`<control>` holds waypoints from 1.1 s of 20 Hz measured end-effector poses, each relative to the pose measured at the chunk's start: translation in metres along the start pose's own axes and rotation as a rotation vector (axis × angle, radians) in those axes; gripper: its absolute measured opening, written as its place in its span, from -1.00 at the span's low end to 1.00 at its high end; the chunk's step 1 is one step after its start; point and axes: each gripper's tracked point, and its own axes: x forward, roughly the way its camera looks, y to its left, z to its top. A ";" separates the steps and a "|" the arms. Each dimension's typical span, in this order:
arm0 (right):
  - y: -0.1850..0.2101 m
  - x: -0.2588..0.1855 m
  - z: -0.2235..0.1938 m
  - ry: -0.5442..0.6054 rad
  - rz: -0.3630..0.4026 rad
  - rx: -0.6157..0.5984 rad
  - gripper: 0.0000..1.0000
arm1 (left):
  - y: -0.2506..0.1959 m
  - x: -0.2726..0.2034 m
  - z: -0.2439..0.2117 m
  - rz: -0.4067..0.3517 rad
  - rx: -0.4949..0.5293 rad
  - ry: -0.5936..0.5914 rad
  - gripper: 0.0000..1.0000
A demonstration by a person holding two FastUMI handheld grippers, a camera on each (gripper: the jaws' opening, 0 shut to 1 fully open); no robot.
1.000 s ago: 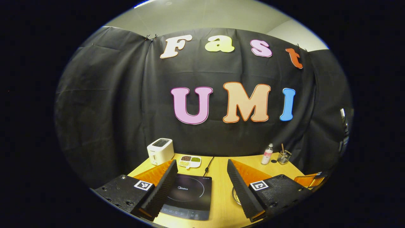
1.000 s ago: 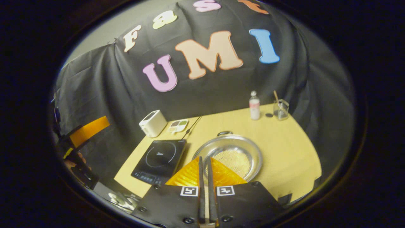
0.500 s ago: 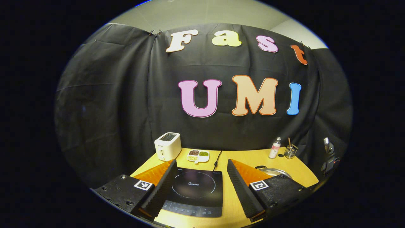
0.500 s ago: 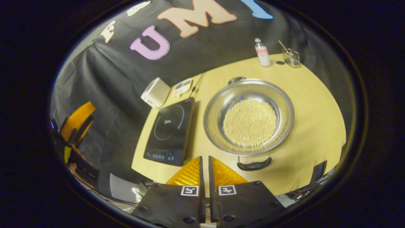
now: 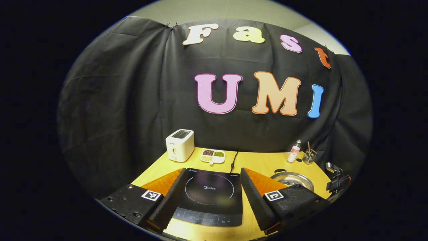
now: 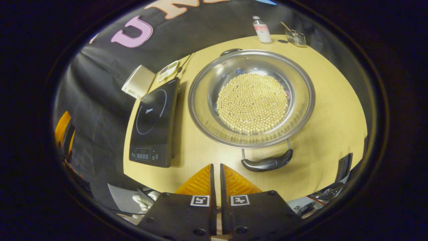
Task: First push the handle of the pot to place it horizontally, then grasp the pot with both hands and set it on the induction cooktop.
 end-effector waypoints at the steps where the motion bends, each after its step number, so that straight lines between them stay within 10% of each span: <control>1: -0.004 0.003 -0.001 0.006 -0.011 0.004 -0.82 | 0.004 0.002 -0.003 0.004 -0.006 0.010 0.93; 22: -0.097 0.001 0.023 -0.039 -0.243 0.085 -0.89 | 0.024 0.004 -0.017 0.006 0.001 0.035 0.93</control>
